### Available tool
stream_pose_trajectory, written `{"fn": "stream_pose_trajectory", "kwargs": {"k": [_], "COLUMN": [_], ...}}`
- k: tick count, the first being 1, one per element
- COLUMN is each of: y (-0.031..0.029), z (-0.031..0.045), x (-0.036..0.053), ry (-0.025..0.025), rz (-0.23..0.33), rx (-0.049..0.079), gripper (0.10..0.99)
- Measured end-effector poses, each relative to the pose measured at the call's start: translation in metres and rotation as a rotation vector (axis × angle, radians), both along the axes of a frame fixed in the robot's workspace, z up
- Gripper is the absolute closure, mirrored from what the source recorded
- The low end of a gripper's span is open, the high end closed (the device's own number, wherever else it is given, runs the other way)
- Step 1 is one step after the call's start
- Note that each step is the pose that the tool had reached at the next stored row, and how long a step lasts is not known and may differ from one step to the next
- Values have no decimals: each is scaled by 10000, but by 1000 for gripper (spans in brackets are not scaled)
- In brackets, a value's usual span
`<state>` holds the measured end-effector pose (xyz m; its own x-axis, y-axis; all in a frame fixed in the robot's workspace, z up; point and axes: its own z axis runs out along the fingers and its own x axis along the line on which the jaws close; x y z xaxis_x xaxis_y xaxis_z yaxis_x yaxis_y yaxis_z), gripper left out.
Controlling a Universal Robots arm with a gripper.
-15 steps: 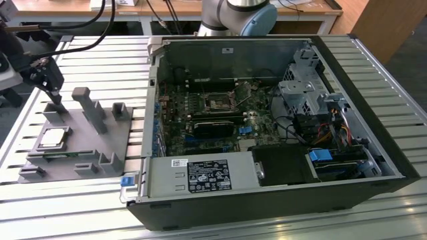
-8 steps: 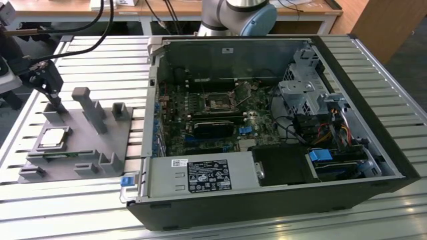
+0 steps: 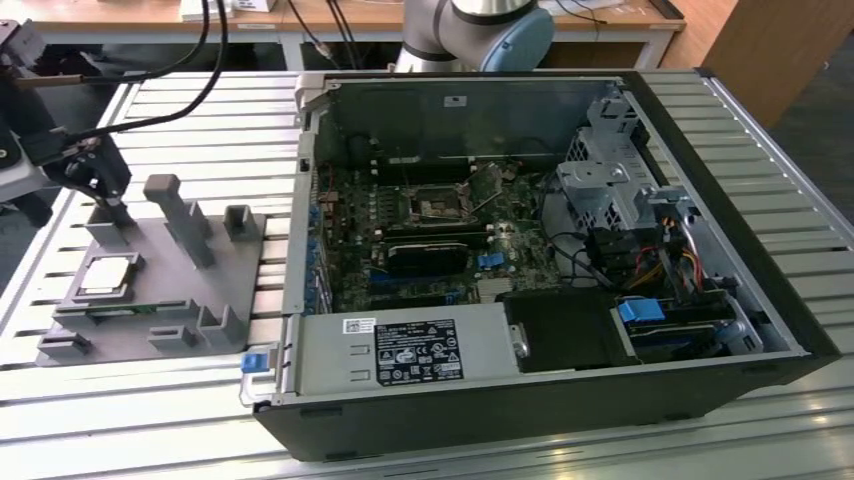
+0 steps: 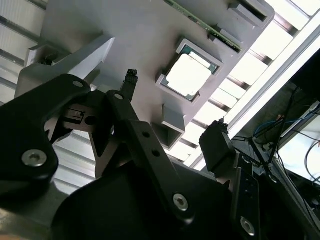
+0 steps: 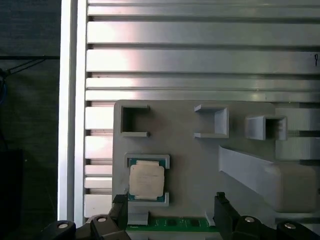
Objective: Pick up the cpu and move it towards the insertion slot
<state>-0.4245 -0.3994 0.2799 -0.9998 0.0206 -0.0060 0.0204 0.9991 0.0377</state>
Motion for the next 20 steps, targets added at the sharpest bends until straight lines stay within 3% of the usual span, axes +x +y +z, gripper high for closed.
{"fn": "stream_pose_trajectory", "kwargs": {"k": [7, 20], "y": [-1, -10], "z": [-93, -177], "x": [-1, -2], "ry": [-15, -16], "rz": [-151, -151], "rx": [-5, -95], "gripper": [310, 310]}}
